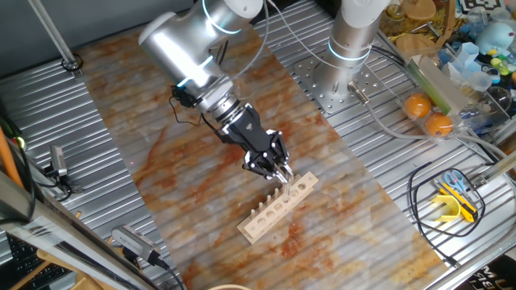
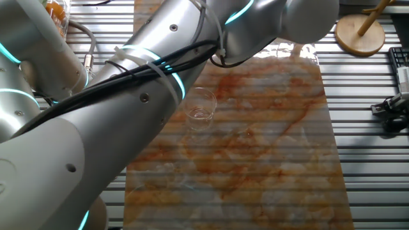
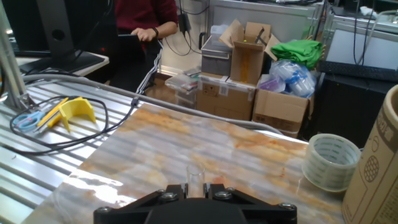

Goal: Pour out the test tube

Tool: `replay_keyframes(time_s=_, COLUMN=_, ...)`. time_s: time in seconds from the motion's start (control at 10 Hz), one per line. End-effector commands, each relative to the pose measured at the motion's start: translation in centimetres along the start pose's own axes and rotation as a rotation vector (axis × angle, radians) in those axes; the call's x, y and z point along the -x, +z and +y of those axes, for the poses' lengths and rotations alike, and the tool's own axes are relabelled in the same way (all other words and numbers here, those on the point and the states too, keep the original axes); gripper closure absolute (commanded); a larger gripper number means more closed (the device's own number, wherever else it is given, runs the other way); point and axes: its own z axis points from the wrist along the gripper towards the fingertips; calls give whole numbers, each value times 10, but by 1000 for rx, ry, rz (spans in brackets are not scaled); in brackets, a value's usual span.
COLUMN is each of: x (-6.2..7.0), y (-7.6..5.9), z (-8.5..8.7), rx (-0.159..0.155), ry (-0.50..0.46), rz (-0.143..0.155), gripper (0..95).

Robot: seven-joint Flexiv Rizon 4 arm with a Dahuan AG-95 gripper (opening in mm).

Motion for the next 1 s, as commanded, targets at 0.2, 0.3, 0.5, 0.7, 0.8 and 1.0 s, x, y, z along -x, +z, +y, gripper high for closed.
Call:
replay_keyframes(time_s=0.2, x=4, y=0, z=4, rx=-7, ry=6, rz=3, gripper=950)
replay_keyframes(time_s=0.3, x=4, y=-2, z=5, rx=-10, ry=10, rz=0, gripper=950)
replay_keyframes(time_s=0.5, x=5, y=-4, z=6, rx=-11, ry=19, rz=-1, gripper=950)
replay_keyframes(time_s=0.7, x=5, y=-4, z=6, rx=-16, ry=11, rz=11, gripper=950)
replay_keyframes(time_s=0.8, x=5, y=-4, z=6, rx=-30, ry=9, rz=29, gripper=950)
replay_keyframes(time_s=1.0, x=5, y=-4, z=6, rx=-49, ry=19, rz=23, gripper=950)
